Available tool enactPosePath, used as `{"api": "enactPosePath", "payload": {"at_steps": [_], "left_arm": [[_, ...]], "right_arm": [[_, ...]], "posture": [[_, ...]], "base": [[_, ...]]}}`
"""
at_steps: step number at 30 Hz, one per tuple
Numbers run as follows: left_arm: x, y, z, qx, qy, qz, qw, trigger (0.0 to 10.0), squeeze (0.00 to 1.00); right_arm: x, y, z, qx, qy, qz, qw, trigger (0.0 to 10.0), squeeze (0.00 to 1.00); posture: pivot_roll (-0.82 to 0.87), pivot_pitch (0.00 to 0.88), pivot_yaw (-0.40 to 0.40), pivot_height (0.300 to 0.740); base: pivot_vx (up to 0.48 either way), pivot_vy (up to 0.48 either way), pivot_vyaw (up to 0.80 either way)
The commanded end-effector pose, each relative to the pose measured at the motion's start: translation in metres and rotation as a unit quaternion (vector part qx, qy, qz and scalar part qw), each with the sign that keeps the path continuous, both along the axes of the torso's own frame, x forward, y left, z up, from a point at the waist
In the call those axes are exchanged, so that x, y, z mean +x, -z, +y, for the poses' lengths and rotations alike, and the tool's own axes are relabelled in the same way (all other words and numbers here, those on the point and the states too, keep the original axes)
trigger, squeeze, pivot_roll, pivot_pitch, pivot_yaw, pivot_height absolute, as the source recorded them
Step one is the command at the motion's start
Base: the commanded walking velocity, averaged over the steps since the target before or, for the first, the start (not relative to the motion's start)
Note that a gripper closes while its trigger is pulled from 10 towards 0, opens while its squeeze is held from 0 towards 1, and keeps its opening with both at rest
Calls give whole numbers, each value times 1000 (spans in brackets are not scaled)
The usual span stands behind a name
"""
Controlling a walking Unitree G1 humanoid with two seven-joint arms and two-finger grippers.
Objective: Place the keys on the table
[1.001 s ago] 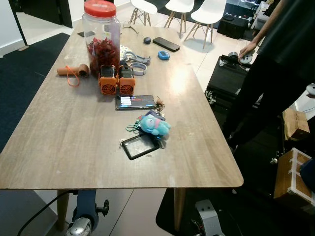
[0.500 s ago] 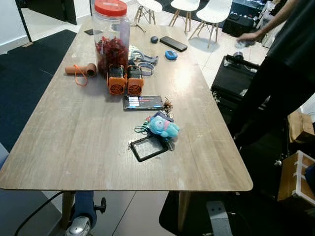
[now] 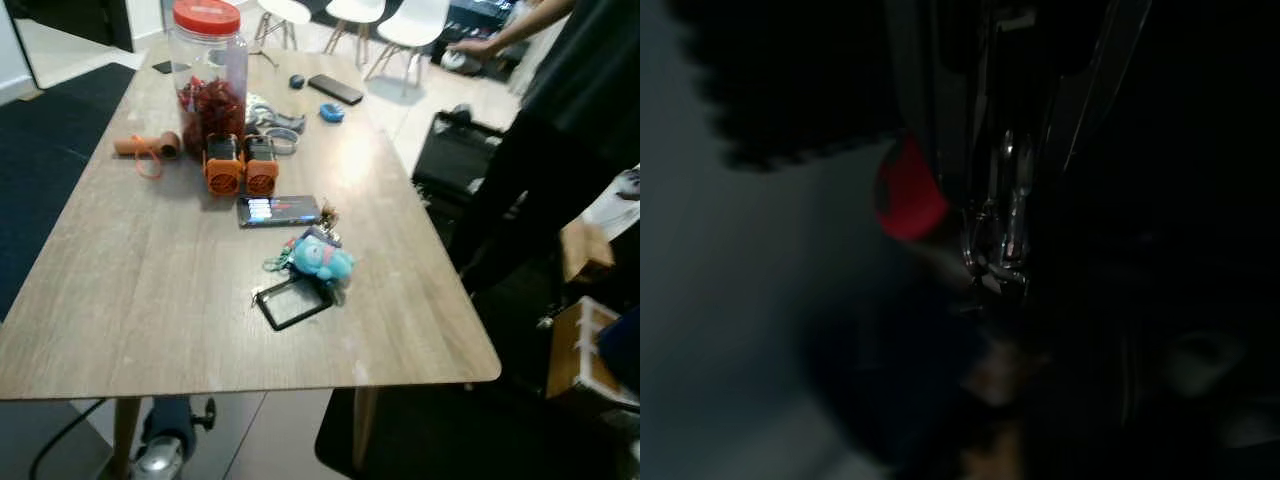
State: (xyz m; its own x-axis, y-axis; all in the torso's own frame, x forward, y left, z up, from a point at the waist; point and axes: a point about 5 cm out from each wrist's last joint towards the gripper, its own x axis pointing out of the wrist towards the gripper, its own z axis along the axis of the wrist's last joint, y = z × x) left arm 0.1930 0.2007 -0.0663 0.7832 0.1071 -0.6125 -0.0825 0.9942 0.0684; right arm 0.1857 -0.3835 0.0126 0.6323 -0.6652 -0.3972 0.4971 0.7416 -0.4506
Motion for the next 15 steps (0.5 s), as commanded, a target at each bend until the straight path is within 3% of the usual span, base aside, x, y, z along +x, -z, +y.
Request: {"api": "enactPosePath", "payload": {"at_steps": [1,2,6,13,15], "left_arm": [[-5,2,0,1,-2,5,1000,10000,0],[-7,3,0,1,-4,5,1000,10000,0],[-8,3,1,1,-6,5,1000,10000,0],[-8,3,3,3,-5,6,1000,10000,0],[-8,3,4,5,-3,6,1000,10000,0]], "right_arm": [[-7,5,-1,10,7,17,1000,10000,0],[-8,12,7,24,-2,20,1000,10000,0],[-11,20,14,37,-3,21,999,10000,0],[-15,21,14,41,2,14,999,10000,0],[-14,14,8,32,9,-9,999,10000,0]], "posture": [[77,7,-131,740],[88,7,-135,740],[90,8,-135,740],[90,9,-130,740],[90,9,-130,740]], "base": [[0,0,0],[0,0,0],[0,0,0],[0,0,0],[0,0,0]]}}
